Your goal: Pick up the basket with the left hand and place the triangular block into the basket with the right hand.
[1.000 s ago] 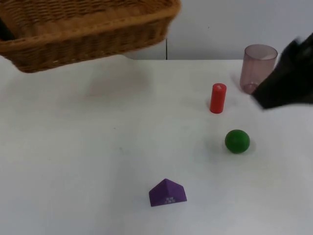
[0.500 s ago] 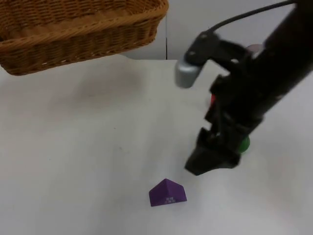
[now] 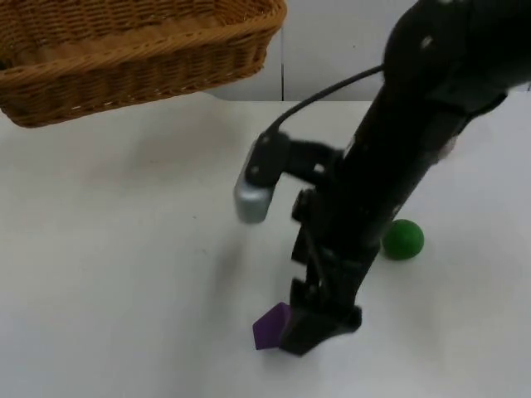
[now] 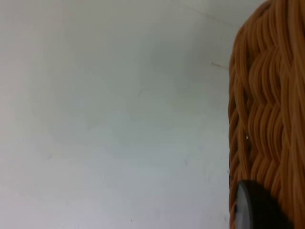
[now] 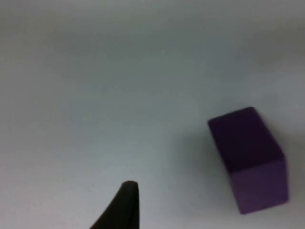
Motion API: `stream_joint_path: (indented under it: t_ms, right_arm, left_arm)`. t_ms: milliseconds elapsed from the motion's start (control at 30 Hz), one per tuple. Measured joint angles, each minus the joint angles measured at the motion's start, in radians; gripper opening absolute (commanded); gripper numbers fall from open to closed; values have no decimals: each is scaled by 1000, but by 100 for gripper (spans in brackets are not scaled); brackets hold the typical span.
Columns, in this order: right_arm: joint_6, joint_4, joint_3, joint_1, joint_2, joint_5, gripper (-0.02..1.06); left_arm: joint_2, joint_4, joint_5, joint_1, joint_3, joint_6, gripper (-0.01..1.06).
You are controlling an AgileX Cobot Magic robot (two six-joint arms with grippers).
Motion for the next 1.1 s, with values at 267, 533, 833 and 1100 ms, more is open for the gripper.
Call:
stream_joint_path:
  t_ms: [267, 533, 833, 1100]
  right_arm:
    - [-10, -6, 0, 4, 91, -59, 105]
    - [-19, -9, -23, 4, 105, -72, 91]
    - [23, -28, -27, 4, 105, -74, 0]
    - [134, -30, -27, 4, 65, -70, 0]
  left_arm:
    - [0, 0, 0, 0, 0, 0, 1]
    - [0, 0, 0, 0, 0, 0, 1]
    - [0, 0, 0, 0, 0, 1, 1]
    - [0, 0, 0, 0, 0, 1, 1]
